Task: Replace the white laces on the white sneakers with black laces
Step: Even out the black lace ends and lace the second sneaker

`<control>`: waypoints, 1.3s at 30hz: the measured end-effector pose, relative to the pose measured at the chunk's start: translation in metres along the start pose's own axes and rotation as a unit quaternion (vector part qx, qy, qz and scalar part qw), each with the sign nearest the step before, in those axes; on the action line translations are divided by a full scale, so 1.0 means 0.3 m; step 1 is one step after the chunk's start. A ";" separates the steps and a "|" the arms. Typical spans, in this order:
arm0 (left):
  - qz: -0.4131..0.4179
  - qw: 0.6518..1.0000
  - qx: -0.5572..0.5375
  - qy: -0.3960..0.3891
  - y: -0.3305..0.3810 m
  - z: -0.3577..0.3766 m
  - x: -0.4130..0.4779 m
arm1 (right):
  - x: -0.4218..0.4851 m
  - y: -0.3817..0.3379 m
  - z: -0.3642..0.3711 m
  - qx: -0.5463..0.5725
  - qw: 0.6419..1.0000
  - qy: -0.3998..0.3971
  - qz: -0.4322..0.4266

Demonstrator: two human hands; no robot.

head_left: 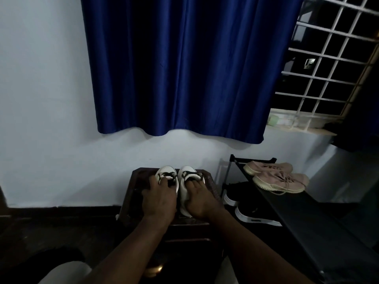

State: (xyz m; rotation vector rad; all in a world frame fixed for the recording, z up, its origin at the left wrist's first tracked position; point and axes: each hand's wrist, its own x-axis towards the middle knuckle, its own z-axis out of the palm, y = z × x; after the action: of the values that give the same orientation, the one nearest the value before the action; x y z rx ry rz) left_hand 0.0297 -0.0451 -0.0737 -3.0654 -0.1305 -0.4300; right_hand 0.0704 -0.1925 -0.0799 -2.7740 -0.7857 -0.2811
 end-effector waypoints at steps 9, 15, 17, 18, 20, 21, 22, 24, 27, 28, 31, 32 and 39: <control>0.013 0.992 -0.122 -0.037 0.012 -0.036 -0.019 | -0.073 -0.019 -0.047 0.003 1.000 -0.013 0.028; 0.092 0.985 -0.149 0.006 0.136 -0.142 -0.035 | -0.230 0.027 -0.124 -0.041 0.986 0.126 0.099; 0.119 0.977 -0.176 0.022 0.216 -0.187 -0.030 | -0.280 0.059 -0.185 -0.074 0.976 0.167 0.120; 0.132 0.972 -0.194 0.029 0.257 -0.205 -0.024 | -0.304 0.079 -0.219 -0.086 0.969 0.189 0.132; 0.164 0.958 -0.231 0.033 0.354 -0.241 -0.007 | -0.369 0.122 -0.292 -0.106 0.954 0.227 0.166; 0.179 0.953 -0.243 0.030 0.396 -0.255 0.003 | -0.396 0.140 -0.323 -0.113 0.947 0.240 0.184; 0.197 0.948 -0.250 0.025 0.441 -0.268 0.014 | -0.424 0.161 -0.347 -0.121 0.940 0.248 0.202; 0.236 0.937 -0.257 0.013 0.546 -0.294 0.023 | -0.488 0.213 -0.386 -0.129 0.927 0.244 0.253; 0.283 0.915 -0.286 -0.012 0.690 -0.314 0.011 | -0.567 0.291 -0.410 -0.127 0.911 0.232 0.317; 0.298 0.907 -0.296 -0.017 0.733 -0.310 0.005 | -0.590 0.320 -0.410 -0.133 0.903 0.231 0.336; 0.325 0.893 -0.308 -0.043 0.831 -0.273 -0.016 | -0.649 0.385 -0.406 -0.141 0.894 0.221 0.363; 0.332 0.887 -0.317 -0.050 0.858 -0.252 -0.017 | -0.664 0.407 -0.401 -0.146 0.893 0.214 0.367; 0.375 0.863 -0.328 -0.084 0.943 -0.183 0.049 | -0.672 0.473 -0.423 -0.157 0.888 0.189 0.389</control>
State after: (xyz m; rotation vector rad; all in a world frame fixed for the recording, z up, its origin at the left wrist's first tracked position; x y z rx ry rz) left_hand 0.0543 -0.3287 -0.0258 -3.3644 1.4343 -0.1613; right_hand -0.0371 -0.4440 -0.0349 -2.8954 0.5160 -0.7926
